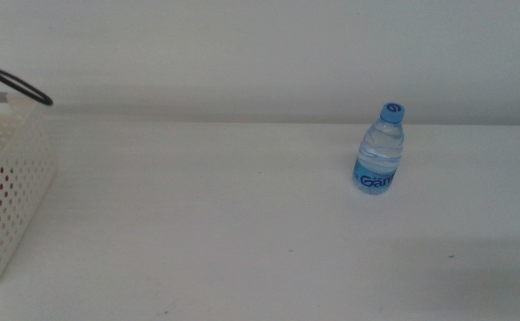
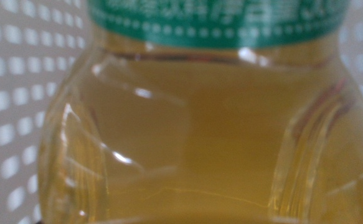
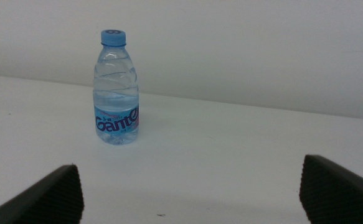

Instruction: Use arms to grab the bottles and put them into the dustbin to the left of the table.

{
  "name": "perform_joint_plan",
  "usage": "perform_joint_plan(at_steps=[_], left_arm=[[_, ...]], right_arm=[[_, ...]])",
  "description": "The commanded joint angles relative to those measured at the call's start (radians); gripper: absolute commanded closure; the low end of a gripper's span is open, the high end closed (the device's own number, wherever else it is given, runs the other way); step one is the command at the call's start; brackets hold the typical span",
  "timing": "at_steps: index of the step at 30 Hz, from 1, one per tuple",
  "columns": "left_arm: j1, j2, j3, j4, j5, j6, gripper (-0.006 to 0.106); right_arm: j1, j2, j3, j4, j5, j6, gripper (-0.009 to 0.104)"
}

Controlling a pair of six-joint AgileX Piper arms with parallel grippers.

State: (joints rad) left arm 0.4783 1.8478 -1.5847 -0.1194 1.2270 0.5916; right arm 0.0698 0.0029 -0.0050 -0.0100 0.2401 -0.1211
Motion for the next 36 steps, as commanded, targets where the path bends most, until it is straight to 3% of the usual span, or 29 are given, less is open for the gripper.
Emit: perform_joint_plan(at_steps=[1,5,9,12,13,17,23,27,32,36], left_arm=[[0.0,0.024,-0.015,-0.021,0.079,-0.014,0.102],[0.0,0.058,-0.011,-0.02,0.085,-0.014,0.098],[0.0,0.063,-0.011,-0.024,0.085,0.012,0.083],[0.0,0.063,-0.011,-0.02,0.085,0.012,0.061],[0.0,0.063,-0.011,-0.009,0.085,0.012,0.041],[-0.001,0.033,-0.018,-0.01,0.085,-0.001,0.006],[-0.055,-0.141,-0.019,-0.009,0.085,-0.071,0.007],[-0.133,-0.306,0.001,-0.055,0.087,-0.139,0.007],[-0.289,-0.497,0.092,-0.131,0.052,-0.152,0.007],[-0.47,-0.682,0.214,-0.113,-0.054,-0.147,0.007]], right_arm=[[-0.007,-0.038,0.043,-0.002,-0.003,-0.008,0.003],[-0.007,-0.038,0.043,-0.002,-0.003,-0.008,0.003],[-0.007,-0.038,0.043,-0.002,-0.003,-0.008,0.003],[-0.007,-0.038,0.043,-0.002,-0.003,-0.008,0.003],[-0.007,-0.038,0.043,-0.002,-0.003,-0.008,0.003],[-0.007,-0.038,0.043,-0.002,-0.003,-0.008,0.003],[-0.007,-0.038,0.043,-0.002,-0.003,-0.008,0.003],[-0.007,-0.038,0.043,-0.002,-0.003,-0.008,0.003],[-0.007,-0.038,0.043,-0.002,-0.003,-0.008,0.003],[-0.007,-0.038,0.043,-0.002,-0.003,-0.008,0.003]])
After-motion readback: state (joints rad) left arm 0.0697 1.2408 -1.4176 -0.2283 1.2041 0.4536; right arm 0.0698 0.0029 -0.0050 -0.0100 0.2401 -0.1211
